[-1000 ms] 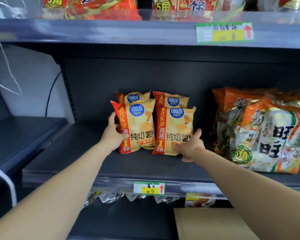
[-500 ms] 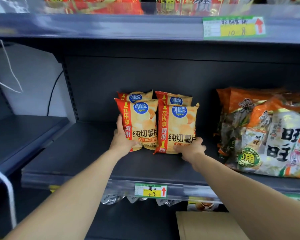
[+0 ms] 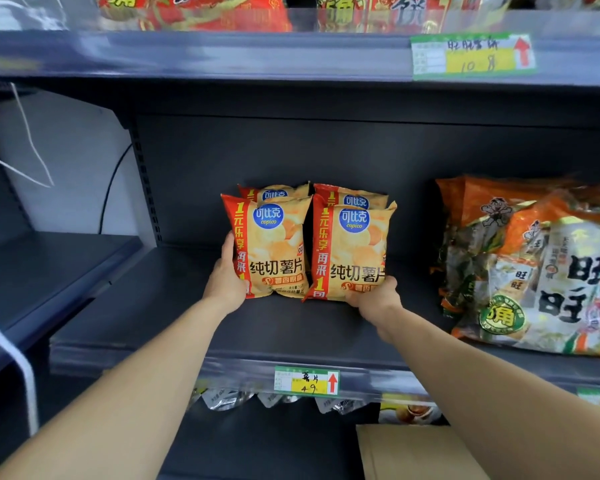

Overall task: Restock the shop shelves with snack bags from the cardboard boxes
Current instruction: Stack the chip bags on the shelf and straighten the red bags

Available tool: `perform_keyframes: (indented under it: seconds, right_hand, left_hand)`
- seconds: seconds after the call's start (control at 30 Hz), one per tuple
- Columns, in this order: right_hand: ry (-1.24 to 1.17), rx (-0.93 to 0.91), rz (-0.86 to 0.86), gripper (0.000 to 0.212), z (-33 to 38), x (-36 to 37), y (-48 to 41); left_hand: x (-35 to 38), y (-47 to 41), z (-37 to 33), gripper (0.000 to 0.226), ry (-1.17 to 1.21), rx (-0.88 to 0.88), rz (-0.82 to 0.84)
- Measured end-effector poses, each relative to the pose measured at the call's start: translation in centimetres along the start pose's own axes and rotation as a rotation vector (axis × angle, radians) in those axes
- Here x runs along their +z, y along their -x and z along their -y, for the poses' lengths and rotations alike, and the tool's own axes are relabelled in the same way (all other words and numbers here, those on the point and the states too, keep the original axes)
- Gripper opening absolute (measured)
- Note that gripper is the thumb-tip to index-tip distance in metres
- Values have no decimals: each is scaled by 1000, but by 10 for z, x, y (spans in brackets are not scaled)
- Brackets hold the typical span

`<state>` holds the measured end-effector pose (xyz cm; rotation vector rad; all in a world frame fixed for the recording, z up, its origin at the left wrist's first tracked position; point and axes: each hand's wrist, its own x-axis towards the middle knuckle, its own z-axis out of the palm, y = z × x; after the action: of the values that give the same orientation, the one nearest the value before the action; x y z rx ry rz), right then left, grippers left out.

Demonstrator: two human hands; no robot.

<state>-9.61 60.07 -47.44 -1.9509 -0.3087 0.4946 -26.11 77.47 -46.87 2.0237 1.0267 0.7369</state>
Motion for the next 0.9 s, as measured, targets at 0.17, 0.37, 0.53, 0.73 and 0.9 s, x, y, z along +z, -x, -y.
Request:
perform_keyframes:
  seconds: [0.17,0.37,0.53,0.73,0.9]
  right_hand:
    - [7,19,5,80,1,-4,5]
    - [110,-45,-50,72,2,-22,28]
    - [206,-235,-17,40,-4,-59,62]
    - [302,-174,180,19,-49,-125,105]
    - [774,83,421,17,-127,-165,109]
  left_hand:
    - [-1,1,-7,91,16,-131,-12]
    - [-8,26,-39,54,-42,-109,-190]
    - [12,72,-79,42,-100,148,-77]
    - [80,157,-119,13,-96,415,369]
    - [164,216,-105,15,-274,404,862]
